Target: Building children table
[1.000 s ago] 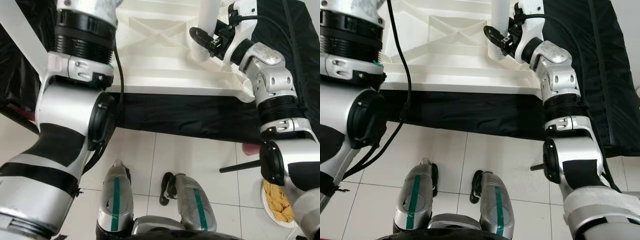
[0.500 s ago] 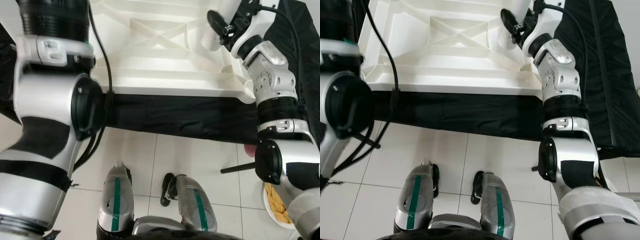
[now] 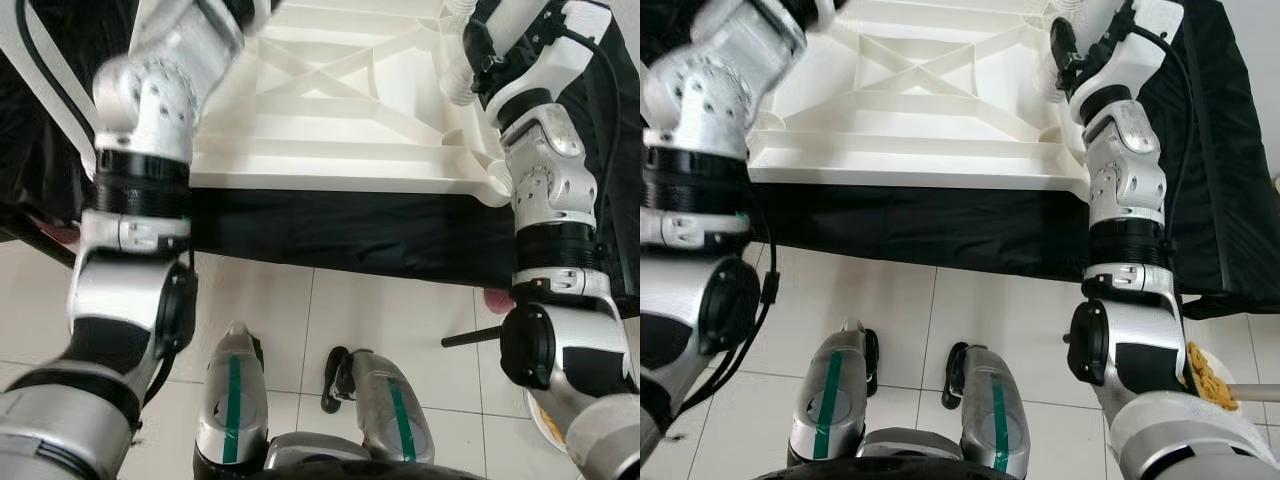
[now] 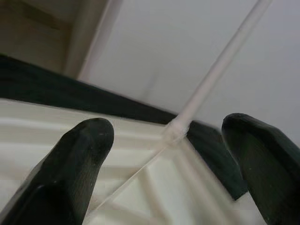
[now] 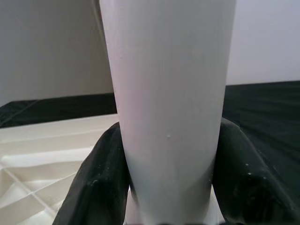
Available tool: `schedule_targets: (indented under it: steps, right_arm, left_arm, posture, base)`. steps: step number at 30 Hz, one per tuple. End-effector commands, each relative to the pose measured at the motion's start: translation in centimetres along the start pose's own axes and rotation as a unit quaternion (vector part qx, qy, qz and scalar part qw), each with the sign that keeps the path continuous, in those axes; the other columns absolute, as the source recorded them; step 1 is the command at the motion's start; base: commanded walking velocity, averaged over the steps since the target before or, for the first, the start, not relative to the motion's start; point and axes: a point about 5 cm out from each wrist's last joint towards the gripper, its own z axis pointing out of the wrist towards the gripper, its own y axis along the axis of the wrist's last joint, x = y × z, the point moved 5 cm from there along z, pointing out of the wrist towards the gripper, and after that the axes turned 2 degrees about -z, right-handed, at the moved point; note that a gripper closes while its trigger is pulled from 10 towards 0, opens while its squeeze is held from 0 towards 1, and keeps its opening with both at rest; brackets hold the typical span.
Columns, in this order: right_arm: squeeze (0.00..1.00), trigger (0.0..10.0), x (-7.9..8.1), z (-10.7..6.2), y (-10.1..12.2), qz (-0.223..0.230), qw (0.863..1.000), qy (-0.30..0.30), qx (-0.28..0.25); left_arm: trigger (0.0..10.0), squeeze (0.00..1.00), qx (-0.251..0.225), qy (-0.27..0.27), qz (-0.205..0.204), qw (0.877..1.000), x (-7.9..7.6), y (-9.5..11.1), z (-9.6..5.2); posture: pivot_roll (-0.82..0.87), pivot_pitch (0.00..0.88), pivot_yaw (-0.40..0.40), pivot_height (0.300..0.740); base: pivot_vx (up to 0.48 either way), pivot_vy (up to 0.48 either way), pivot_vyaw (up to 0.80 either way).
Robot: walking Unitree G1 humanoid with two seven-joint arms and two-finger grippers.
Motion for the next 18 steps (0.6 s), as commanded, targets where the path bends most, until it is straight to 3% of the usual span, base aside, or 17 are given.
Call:
schedule_targets:
  steps: [1,5,8,9,10,12,14,17,18]
  right_arm:
    - [0.00,10.0,-0.3,-0.1,0.7,0.001,1.000,-0.010,-0.019]
    - [0.00,10.0,0.0,-0.8,0.5,0.003,1.000,-0.010,-0.022]
    - [0.00,10.0,0.5,-1.9,-0.5,0.011,1.000,-0.020,-0.021]
    - [0.00,10.0,0.5,-1.9,-0.5,0.011,1.000,-0.020,-0.021]
    - [0.00,10.0,0.6,-2.1,-0.7,0.015,0.999,-0.025,-0.018]
    - [0.00,10.0,0.6,-2.1,-0.7,0.015,0.999,-0.025,-0.018]
    - [0.00,10.0,0.5,-2.4,-0.8,0.022,0.999,-0.041,-0.022]
    - [0.00,10.0,0.4,-2.5,-0.7,0.024,0.998,-0.048,-0.024]
    - [0.00,10.0,0.0,-2.6,-0.5,0.023,0.998,-0.059,-0.028]
  left_arm:
    - [10.0,0.00,0.001,-0.002,0.024,1.000,-0.4,-0.2,0.1]
    - [10.0,0.00,0.012,0.013,0.022,1.000,0.2,-1.8,-0.6]
    - [10.0,0.00,0.047,0.005,0.056,0.997,0.2,-5.0,-2.0]
    - [10.0,0.00,0.047,0.005,0.056,0.997,0.2,-5.0,-2.0]
    - [10.0,0.00,0.058,-0.007,0.081,0.995,-0.3,-5.8,-2.3]
    - [10.0,0.00,0.058,-0.007,0.081,0.995,-0.3,-5.8,-2.3]
    - [10.0,0.00,0.079,-0.048,0.121,0.988,-1.9,-7.3,-2.7]
    - [10.0,0.00,0.084,-0.062,0.135,0.985,-2.5,-7.8,-2.9]
    - [10.0,0.00,0.103,-0.092,0.159,0.978,-3.4,-9.0,-3.2]
  posture:
    - [0.10,0.033,-0.073,0.740]
    - [0.10,0.047,-0.080,0.740]
    - [0.10,0.051,-0.085,0.740]
    - [0.10,0.051,-0.085,0.740]
    - [0.11,0.052,-0.091,0.740]
    - [0.11,0.052,-0.091,0.740]
    - [0.11,0.054,-0.087,0.740]
    - [0.11,0.054,-0.087,0.740]
    - [0.11,0.057,-0.079,0.740]
  base:
    - [0.000,0.000,0.00]
    - [0.000,0.000,0.00]
    - [0.000,0.000,0.00]
    - [0.000,0.000,0.00]
    - [0.000,0.000,0.00]
    - [0.000,0.000,0.00]
    - [0.000,0.000,0.00]
    - [0.000,0.000,0.00]
    - [0.000,0.000,0.00]
